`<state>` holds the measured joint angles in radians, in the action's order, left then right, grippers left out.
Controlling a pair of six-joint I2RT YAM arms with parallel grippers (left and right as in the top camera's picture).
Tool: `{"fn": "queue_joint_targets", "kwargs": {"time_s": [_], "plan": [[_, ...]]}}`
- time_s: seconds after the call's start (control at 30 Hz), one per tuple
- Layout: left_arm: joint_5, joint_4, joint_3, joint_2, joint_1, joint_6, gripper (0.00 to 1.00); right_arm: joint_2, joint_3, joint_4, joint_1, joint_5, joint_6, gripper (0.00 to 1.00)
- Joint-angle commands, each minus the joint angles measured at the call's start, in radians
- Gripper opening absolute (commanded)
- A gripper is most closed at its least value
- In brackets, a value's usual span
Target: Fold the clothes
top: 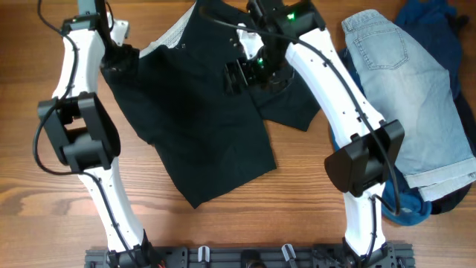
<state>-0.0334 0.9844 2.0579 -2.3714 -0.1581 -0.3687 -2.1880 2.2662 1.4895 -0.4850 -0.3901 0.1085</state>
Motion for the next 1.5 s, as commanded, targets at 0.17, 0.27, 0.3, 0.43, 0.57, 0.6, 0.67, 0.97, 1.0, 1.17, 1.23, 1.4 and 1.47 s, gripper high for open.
{"fn": "queue_joint_targets", "kwargs": {"time_s": [0.17, 0.27, 0.3, 0.43, 0.57, 0.6, 0.67, 0.97, 1.0, 1.17, 1.23, 1.4, 1.47], "plan": [[-0.010, -0.032, 0.001, -0.059, -0.010, 0.064, 0.04, 0.009, -0.002, 0.051, -0.097, 0.068, 0.021, 0.79], [-0.009, -0.032, 0.001, -0.059, -0.011, 0.073, 0.04, 0.009, -0.002, 0.076, -0.140, 0.174, 0.021, 0.77], [-0.009, -0.033, 0.001, -0.059, -0.012, 0.094, 0.04, 0.009, -0.002, 0.080, -0.155, 0.192, 0.021, 0.77], [-0.002, -0.031, 0.001, -0.059, -0.013, 0.120, 0.04, 0.010, -0.002, 0.098, -0.198, 0.168, 0.031, 0.76], [-0.002, -0.025, 0.001, -0.058, -0.019, 0.203, 0.04, 0.024, -0.003, 0.119, -0.235, 0.184, 0.232, 0.69], [-0.002, -0.022, 0.001, -0.058, -0.022, 0.223, 0.05, 0.043, -0.003, 0.119, -0.240, 0.216, 0.284, 0.66], [-0.002, -0.005, 0.001, -0.058, -0.025, 0.229, 0.20, 0.108, -0.003, 0.119, -0.248, 0.269, 0.351, 0.67], [-0.002, 0.014, 0.001, -0.058, -0.026, 0.229, 0.70, 0.465, -0.344, 0.107, -0.360, 0.287, 0.738, 0.96], [-0.002, 0.001, 0.001, -0.058, -0.026, 0.255, 0.70, 0.472, -0.458, 0.037, -0.410, 0.296, 0.789, 0.96], [-0.002, -0.024, 0.001, -0.058, -0.026, 0.326, 0.71, 0.470, -0.788, -0.492, -0.551, 0.401, 0.689, 0.97], [-0.002, -0.026, 0.001, -0.058, -0.025, 0.326, 0.71, 0.466, -0.928, -0.734, -0.551, 0.428, 0.543, 0.94], [-0.002, -0.020, 0.001, -0.058, -0.026, 0.325, 0.72, 0.422, -1.096, -1.040, -0.550, 0.428, 0.260, 0.74], [-0.002, -0.018, 0.001, -0.058, -0.026, 0.325, 0.72, 0.374, -1.101, -1.073, -0.550, 0.427, 0.177, 0.73]]}}
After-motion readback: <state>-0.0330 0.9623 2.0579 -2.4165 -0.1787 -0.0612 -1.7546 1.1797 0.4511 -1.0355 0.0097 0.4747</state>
